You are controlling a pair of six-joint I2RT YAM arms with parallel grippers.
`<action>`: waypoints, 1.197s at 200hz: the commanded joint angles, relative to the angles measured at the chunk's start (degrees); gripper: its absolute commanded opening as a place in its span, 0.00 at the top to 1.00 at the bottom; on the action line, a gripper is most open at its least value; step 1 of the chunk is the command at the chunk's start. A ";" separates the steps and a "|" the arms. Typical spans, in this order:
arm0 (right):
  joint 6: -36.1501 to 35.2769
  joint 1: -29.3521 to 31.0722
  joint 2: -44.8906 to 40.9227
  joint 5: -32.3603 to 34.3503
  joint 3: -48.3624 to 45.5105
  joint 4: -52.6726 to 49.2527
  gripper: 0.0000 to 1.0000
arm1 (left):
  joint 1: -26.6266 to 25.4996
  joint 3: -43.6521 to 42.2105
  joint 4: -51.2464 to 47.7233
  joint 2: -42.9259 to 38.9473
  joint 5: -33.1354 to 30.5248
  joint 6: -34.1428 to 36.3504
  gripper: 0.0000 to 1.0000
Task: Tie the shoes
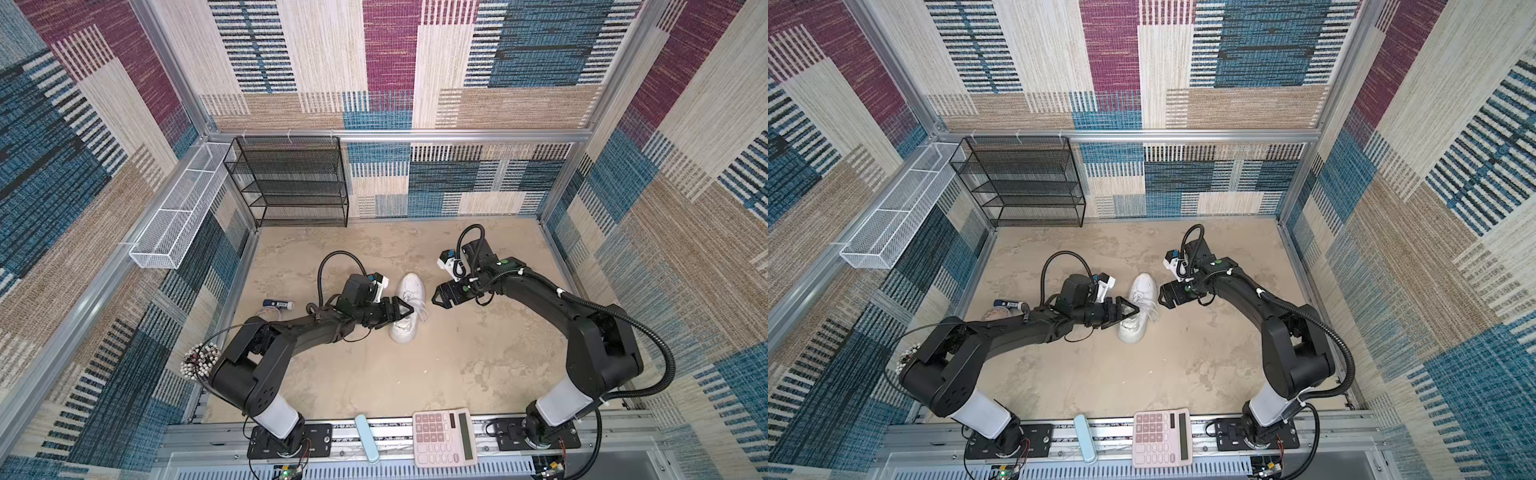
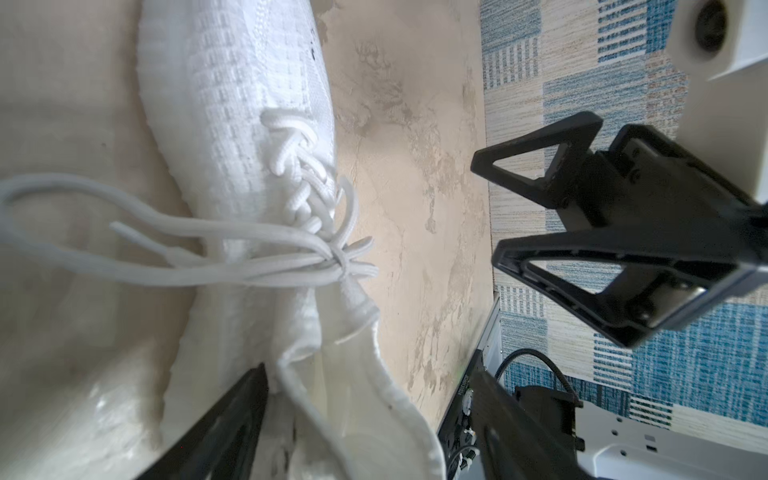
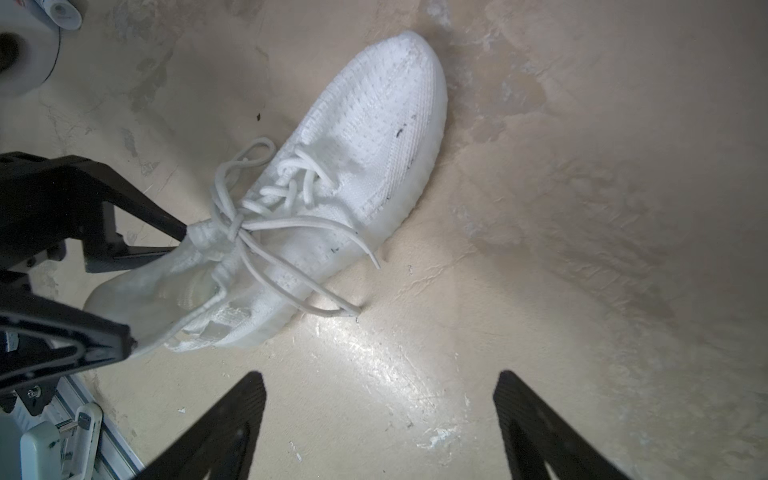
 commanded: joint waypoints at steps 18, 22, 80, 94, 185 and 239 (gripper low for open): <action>0.47 -0.12 0.12 -1.03 0.30 0.99 0.11 | 3.93 1.12 -12.67 -3.33 -8.27 4.68 0.17; 0.51 -0.12 0.26 -1.11 0.38 0.99 0.11 | 4.54 0.98 -12.15 -3.05 -7.72 4.40 0.17; 1.48 -0.12 1.45 -1.76 1.13 0.91 0.11 | 6.47 4.55 -3.17 6.36 3.20 -0.27 0.13; 1.62 -0.12 1.49 -1.63 1.27 0.65 0.10 | 6.53 5.25 -1.25 8.28 4.28 -1.35 0.08; 1.58 -0.11 1.81 -1.14 2.34 -1.19 0.09 | 8.72 13.27 10.46 14.30 1.72 -1.50 0.08; 1.50 -0.08 1.27 -1.14 2.14 -0.87 0.11 | 9.54 11.71 14.80 15.51 5.57 -2.21 0.10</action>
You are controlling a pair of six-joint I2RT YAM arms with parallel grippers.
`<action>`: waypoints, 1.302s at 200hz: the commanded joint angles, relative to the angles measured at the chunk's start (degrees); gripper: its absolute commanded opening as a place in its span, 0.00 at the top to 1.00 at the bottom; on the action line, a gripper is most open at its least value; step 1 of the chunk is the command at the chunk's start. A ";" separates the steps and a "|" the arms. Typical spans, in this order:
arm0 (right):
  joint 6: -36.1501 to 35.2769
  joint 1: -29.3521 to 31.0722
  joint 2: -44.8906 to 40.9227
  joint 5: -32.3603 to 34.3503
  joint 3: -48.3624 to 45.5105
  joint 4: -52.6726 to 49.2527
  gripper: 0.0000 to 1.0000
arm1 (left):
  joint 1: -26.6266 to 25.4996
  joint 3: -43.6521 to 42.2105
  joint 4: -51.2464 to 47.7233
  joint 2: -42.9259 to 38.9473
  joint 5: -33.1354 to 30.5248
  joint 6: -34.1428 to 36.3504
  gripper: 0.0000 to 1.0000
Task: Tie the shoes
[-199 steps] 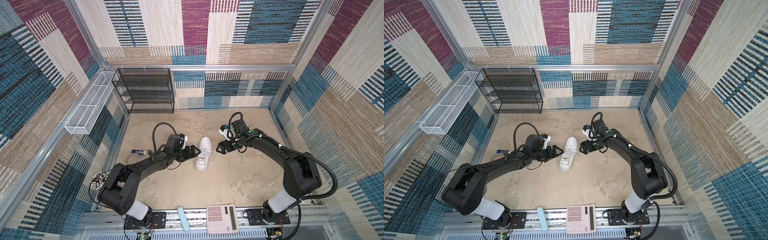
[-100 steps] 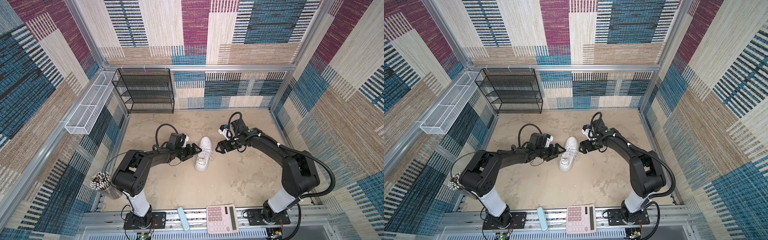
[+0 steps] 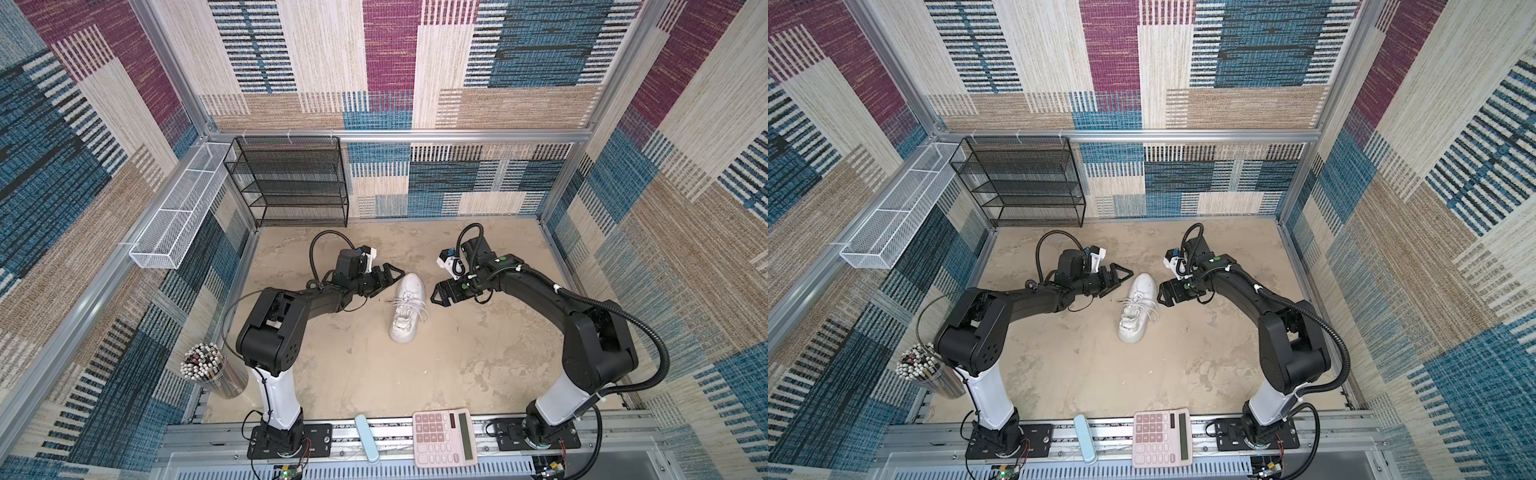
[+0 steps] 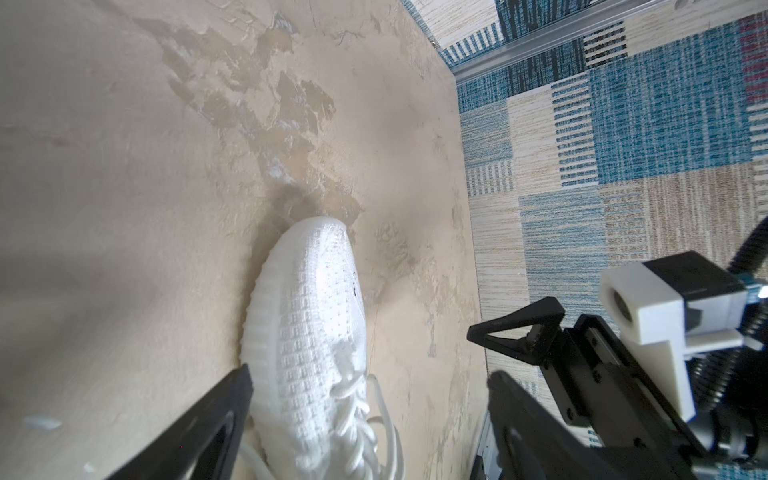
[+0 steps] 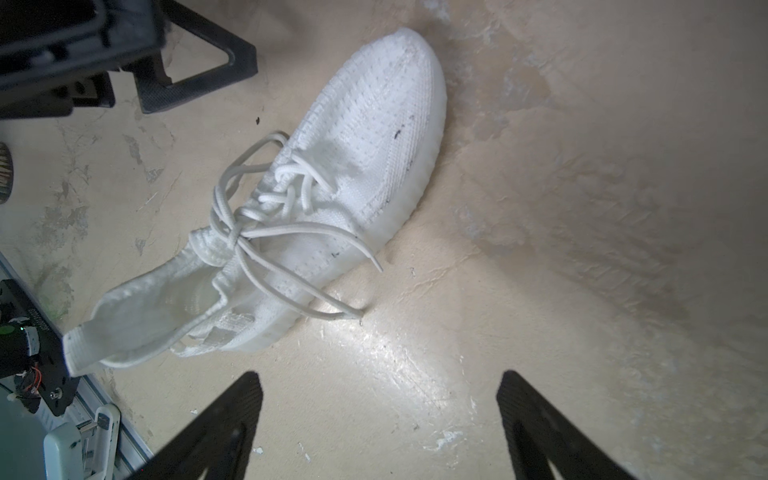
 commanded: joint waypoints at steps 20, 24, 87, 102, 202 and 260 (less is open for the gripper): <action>-0.80 0.15 -0.17 -0.50 -0.30 1.93 0.17 | 1.50 -3.63 -0.25 -5.58 1.00 4.33 0.12; -1.23 0.28 0.12 -0.48 -0.12 1.95 0.18 | 1.89 -3.68 -1.73 -6.30 1.41 5.23 0.14; -4.35 1.58 4.02 -0.35 4.63 0.95 0.44 | 3.50 -7.02 -24.66 -13.64 2.90 20.08 0.51; -4.39 1.63 4.92 -0.81 5.83 0.86 0.49 | 3.55 -9.86 -21.47 -13.33 4.15 14.96 0.62; -6.15 1.88 5.46 -0.23 6.83 -0.73 0.52 | 3.52 -24.12 44.27 8.31 7.09 -28.36 0.81; -6.06 1.90 5.92 0.25 7.52 -1.60 0.52 | 3.37 -29.15 50.62 9.57 4.11 -29.69 0.74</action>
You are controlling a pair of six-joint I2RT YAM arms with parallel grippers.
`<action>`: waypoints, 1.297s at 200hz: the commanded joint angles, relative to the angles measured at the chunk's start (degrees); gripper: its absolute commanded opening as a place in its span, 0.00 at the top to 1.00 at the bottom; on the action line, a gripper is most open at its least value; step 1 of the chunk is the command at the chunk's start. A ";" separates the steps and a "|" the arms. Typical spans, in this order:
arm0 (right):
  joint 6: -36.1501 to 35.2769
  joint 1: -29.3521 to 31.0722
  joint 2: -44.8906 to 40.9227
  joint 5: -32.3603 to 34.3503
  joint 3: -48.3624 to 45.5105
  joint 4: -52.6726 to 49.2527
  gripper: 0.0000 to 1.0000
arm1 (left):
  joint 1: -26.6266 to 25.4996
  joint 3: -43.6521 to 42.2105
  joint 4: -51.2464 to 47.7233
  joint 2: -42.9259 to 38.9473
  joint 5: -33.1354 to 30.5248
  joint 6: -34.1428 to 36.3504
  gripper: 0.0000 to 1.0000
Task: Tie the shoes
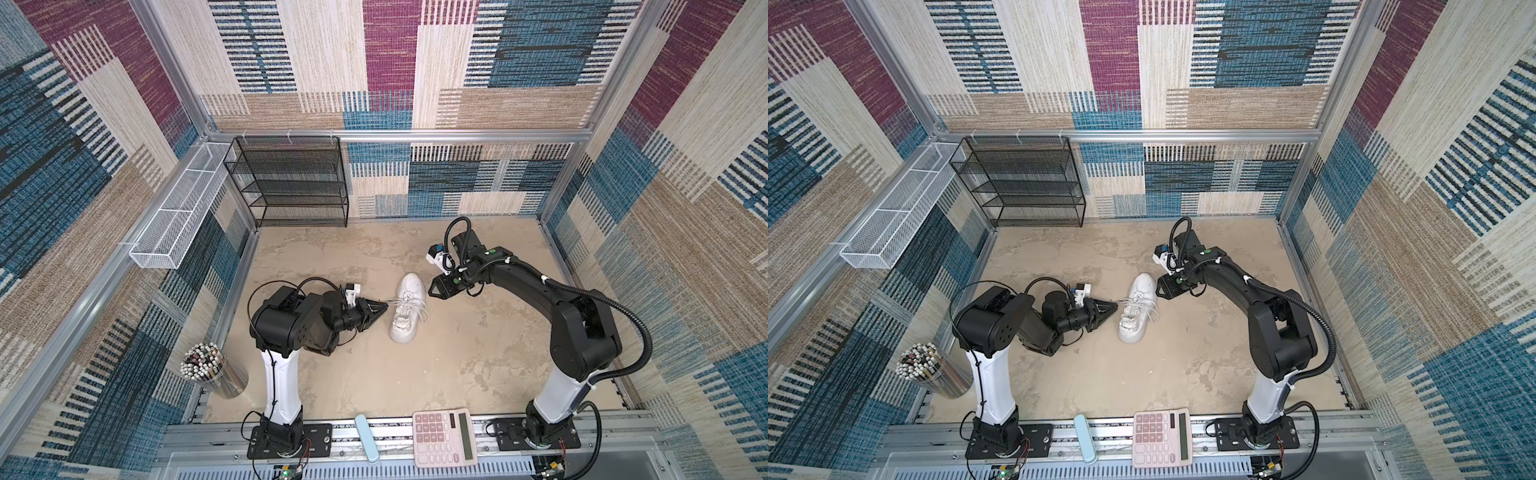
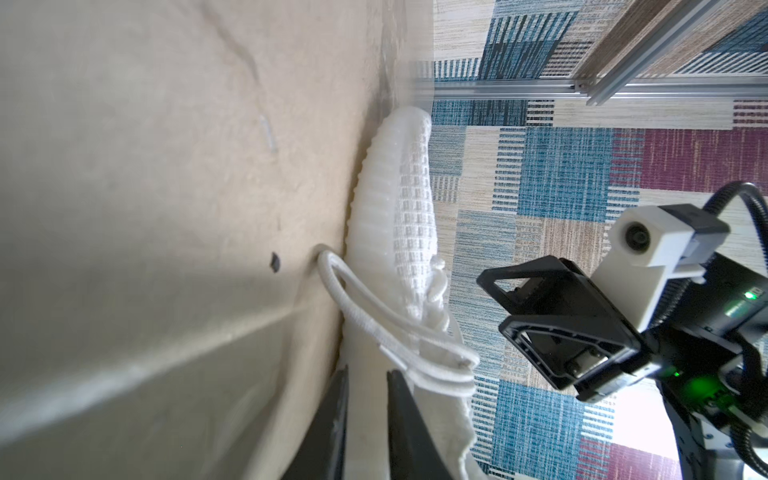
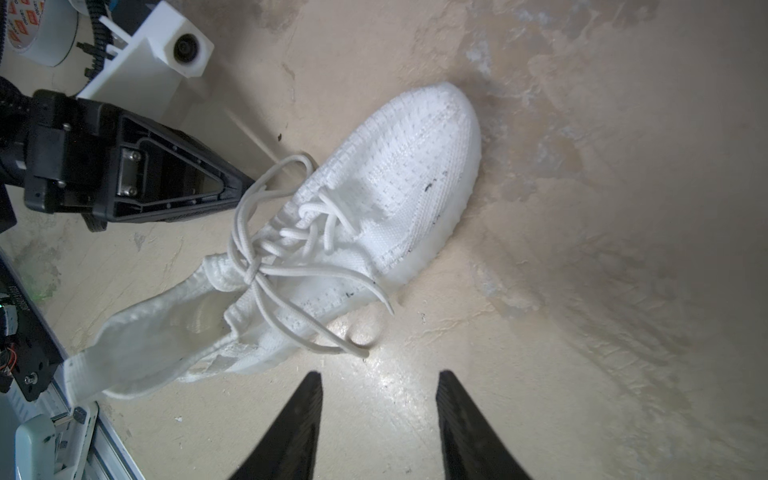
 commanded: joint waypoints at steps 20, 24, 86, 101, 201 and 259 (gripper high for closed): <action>-0.38 0.02 0.89 0.57 1.53 -0.66 0.52 | -0.08 -2.12 3.17 0.84 -2.31 -3.31 0.71; -0.35 0.02 0.98 0.58 1.70 -0.74 0.51 | -0.17 -2.07 3.97 1.21 -2.31 -3.69 0.71; -0.23 0.06 0.93 1.07 1.80 -1.18 0.51 | -1.60 0.13 5.61 3.60 -2.72 -5.09 0.77; -0.27 0.06 0.96 1.10 1.96 -1.28 0.51 | -2.17 0.17 5.60 3.90 -3.06 -5.18 0.77; -0.45 0.06 0.22 1.33 1.89 -2.16 0.51 | -3.51 3.01 5.60 4.53 -4.36 -6.10 0.76; -0.59 0.02 0.04 1.20 2.05 -2.43 0.51 | -3.77 3.54 7.42 5.04 -5.16 -7.67 0.73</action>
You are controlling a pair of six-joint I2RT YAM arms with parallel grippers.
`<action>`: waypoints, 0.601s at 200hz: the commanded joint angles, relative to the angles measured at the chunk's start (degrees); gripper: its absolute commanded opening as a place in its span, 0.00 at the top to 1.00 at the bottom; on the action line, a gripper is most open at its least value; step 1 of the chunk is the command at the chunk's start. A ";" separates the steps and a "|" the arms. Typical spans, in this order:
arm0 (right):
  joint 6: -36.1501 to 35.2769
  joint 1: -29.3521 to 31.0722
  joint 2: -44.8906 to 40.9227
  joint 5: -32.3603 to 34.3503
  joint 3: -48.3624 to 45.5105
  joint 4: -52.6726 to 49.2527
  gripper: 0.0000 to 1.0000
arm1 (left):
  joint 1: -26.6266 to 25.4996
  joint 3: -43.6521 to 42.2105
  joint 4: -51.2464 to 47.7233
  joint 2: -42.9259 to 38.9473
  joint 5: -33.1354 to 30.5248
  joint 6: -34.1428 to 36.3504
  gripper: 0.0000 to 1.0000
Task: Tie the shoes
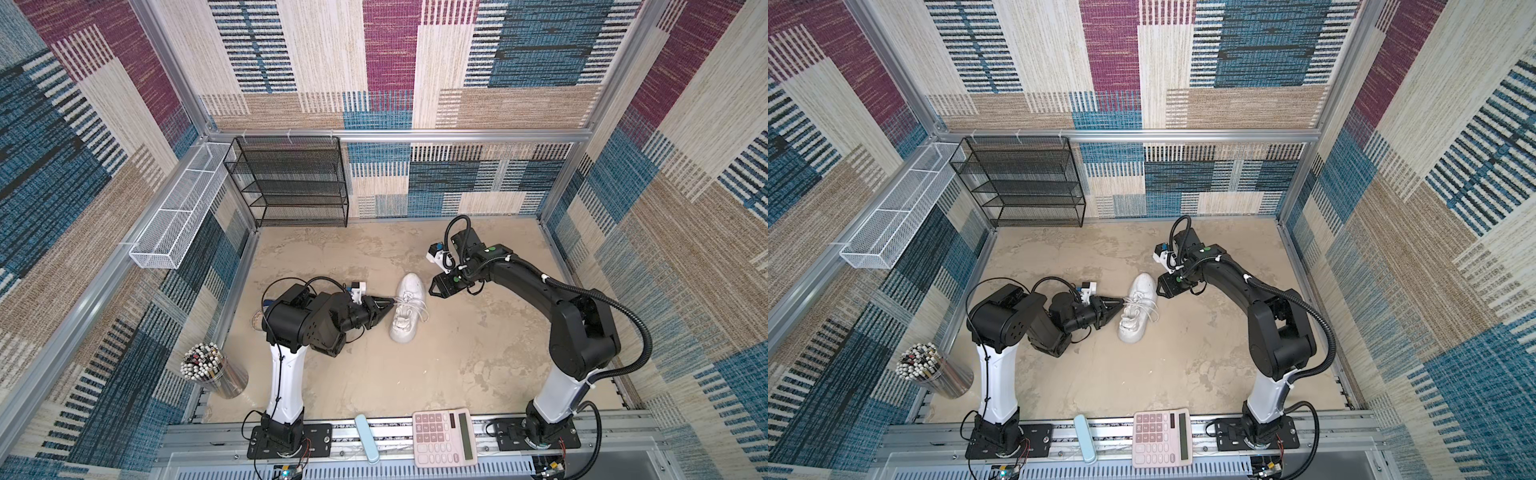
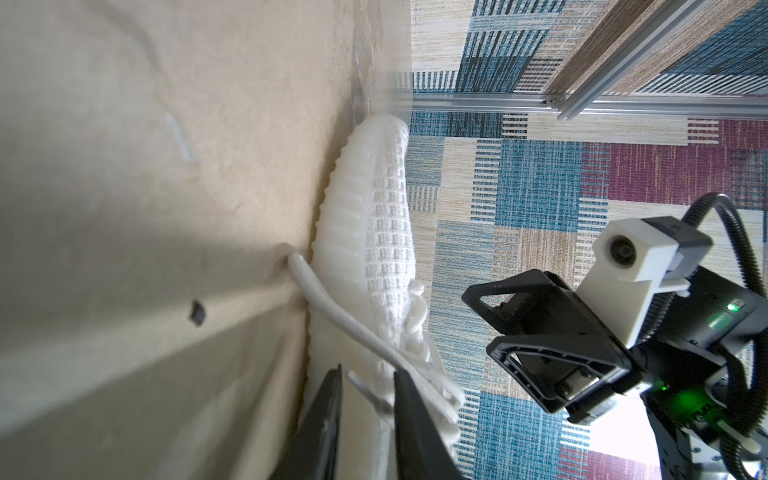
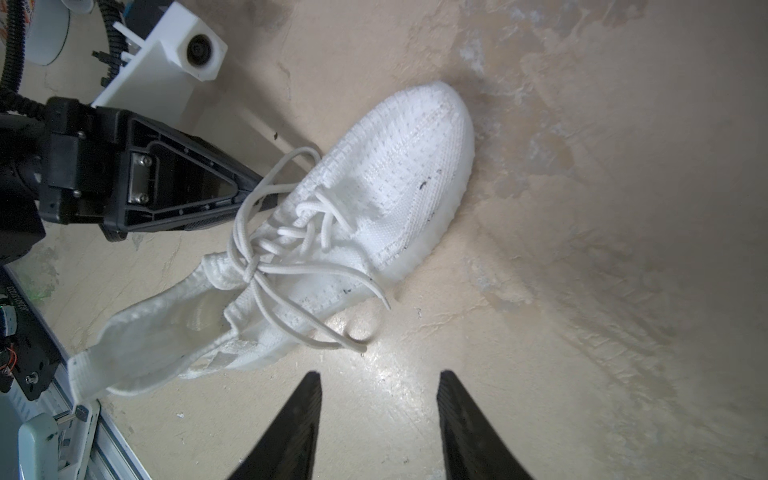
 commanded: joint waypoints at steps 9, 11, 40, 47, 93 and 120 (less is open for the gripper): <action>-0.54 0.02 -0.39 0.71 0.25 -0.29 0.51 | -0.18 0.01 0.34 0.61 -1.26 -1.63 0.73; -0.55 0.02 -0.38 0.66 0.21 -0.29 0.51 | -0.21 -0.03 0.36 0.55 -1.27 -1.63 0.73; -0.54 0.07 -0.25 0.71 0.33 -0.30 0.51 | -0.63 -0.02 0.39 0.75 -1.60 -1.45 0.82; -0.58 0.04 -0.20 0.56 0.42 -0.37 0.51 | -0.63 -0.04 0.37 0.71 -1.63 -1.45 0.86; -1.72 0.55 -1.19 -1.64 -0.32 1.70 0.47 | -0.65 -0.63 0.53 0.19 -2.58 -1.01 1.00; -2.76 3.94 -1.54 -2.41 -0.96 5.72 0.44 | -0.58 -1.76 0.47 -0.44 -3.37 -0.32 1.00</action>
